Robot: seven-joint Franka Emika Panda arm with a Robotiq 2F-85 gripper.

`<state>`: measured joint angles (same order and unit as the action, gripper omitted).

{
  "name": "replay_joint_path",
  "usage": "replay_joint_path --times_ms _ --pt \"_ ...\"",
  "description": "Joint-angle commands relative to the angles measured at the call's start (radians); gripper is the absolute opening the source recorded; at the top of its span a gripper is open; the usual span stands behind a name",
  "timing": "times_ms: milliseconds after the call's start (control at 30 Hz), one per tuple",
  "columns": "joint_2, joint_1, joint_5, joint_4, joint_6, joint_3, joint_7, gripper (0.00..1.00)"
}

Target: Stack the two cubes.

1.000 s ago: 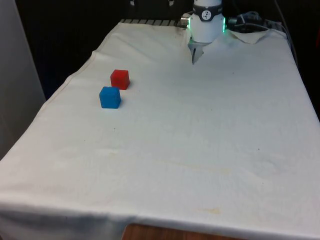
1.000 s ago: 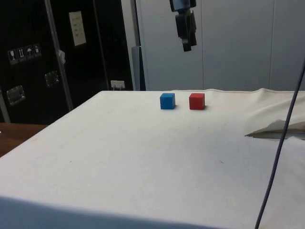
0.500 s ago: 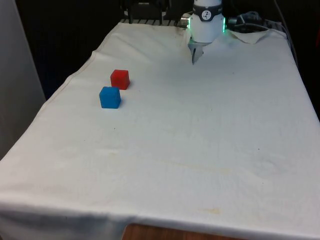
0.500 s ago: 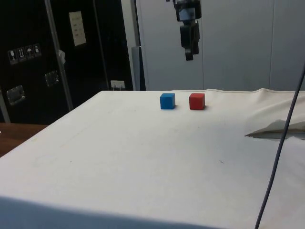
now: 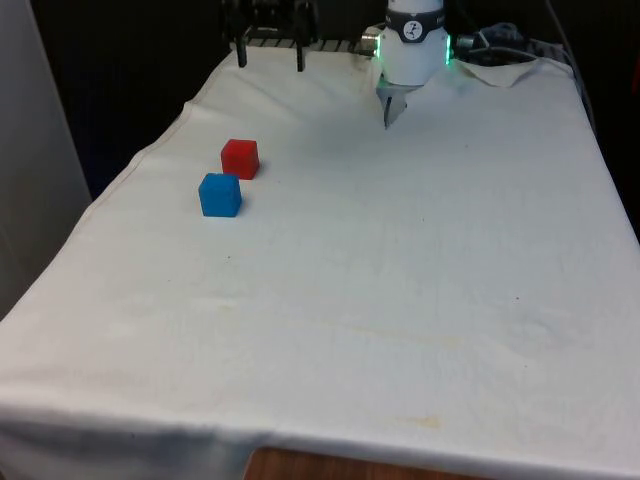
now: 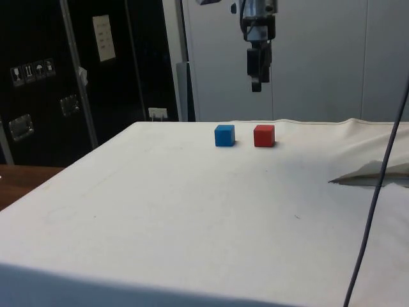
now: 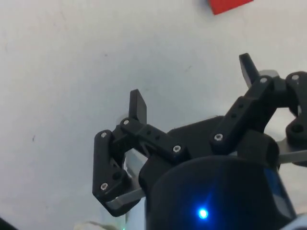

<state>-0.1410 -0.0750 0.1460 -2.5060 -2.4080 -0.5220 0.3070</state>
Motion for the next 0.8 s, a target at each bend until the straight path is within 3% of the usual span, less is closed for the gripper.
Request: replay_joint_path --times_ms 0,67,100,333,600,633,767 --pt "0.011 0.002 -0.004 -0.007 -0.036 -0.011 0.015 1.00" --pt "0.031 0.002 -0.010 -0.011 -0.067 -0.027 0.032 1.00" --pt "0.025 0.000 -0.001 -0.008 -0.049 -0.021 0.017 1.00" --pt "0.091 0.001 -0.033 -0.009 -0.129 -0.069 0.085 1.00" --pt "0.143 0.002 -0.049 -0.004 -0.166 -0.097 0.106 1.00" --pt "0.140 0.000 -0.028 -0.002 -0.155 -0.097 0.089 1.00" --pt "0.175 0.002 -0.085 -0.005 -0.197 -0.104 0.123 1.00"
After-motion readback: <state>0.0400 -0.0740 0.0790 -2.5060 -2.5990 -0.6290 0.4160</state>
